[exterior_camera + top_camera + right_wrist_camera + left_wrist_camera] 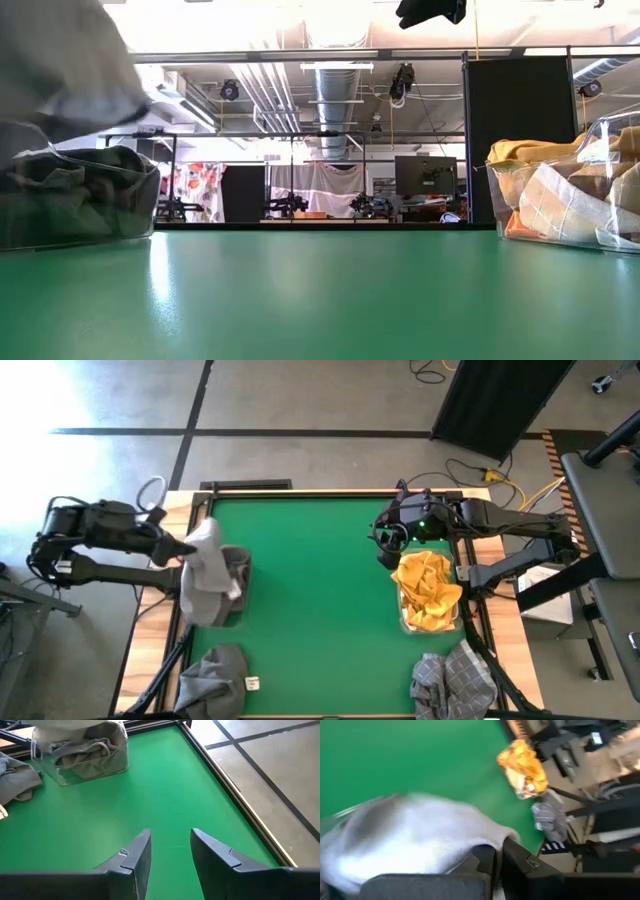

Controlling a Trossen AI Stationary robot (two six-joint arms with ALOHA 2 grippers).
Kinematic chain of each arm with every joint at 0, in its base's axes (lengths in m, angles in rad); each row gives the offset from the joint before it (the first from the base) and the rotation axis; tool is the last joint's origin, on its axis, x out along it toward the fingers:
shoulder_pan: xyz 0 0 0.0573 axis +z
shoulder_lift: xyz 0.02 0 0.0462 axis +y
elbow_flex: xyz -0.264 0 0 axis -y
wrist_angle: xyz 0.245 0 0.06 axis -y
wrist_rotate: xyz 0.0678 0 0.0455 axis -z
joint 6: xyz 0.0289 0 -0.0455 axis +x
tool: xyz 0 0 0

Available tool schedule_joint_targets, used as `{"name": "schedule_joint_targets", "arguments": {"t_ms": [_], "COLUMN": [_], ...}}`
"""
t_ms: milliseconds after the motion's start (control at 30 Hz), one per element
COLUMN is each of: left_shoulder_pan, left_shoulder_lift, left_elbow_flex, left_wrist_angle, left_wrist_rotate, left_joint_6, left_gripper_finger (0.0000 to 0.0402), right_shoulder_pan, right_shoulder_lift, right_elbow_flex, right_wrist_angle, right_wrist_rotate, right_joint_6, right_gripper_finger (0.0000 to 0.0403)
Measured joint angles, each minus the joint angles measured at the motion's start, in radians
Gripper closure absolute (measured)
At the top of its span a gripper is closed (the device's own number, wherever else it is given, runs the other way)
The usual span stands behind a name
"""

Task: Sort microfiber towel by color & place in baskets
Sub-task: Put the light gray microfiber towel into the left transparent bin

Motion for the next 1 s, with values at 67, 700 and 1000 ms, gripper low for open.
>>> {"name": "schedule_joint_targets", "arguments": {"t_ms": [67, 700, 1000], "left_shoulder_pan": [0.000, 0.000, 0.000], "left_shoulder_lift": [-0.004, 0.114, 0.235], "left_elbow_flex": [-0.028, -0.323, -0.457], "left_wrist_angle": [-0.006, -0.062, -0.065], "left_wrist_rotate": [-0.004, 0.534, 0.413], "left_joint_6": [-0.009, -0.165, -0.086], "left_gripper_finger": [0.0402, 0.0401, 0.0401], "right_shoulder_pan": [0.000, 0.000, 0.000], "right_shoulder_lift": [0.000, 0.000, 0.000], "right_elbow_flex": [-0.001, -0.051, -0.069], "right_wrist_angle": [0.000, 0.000, 0.002], "right_wrist_rotate": [0.000, -0.002, 0.016], "right_joint_6": [0.000, 0.045, 0.052], "right_gripper_finger": [0.0277, 0.0308, 0.0323]}}
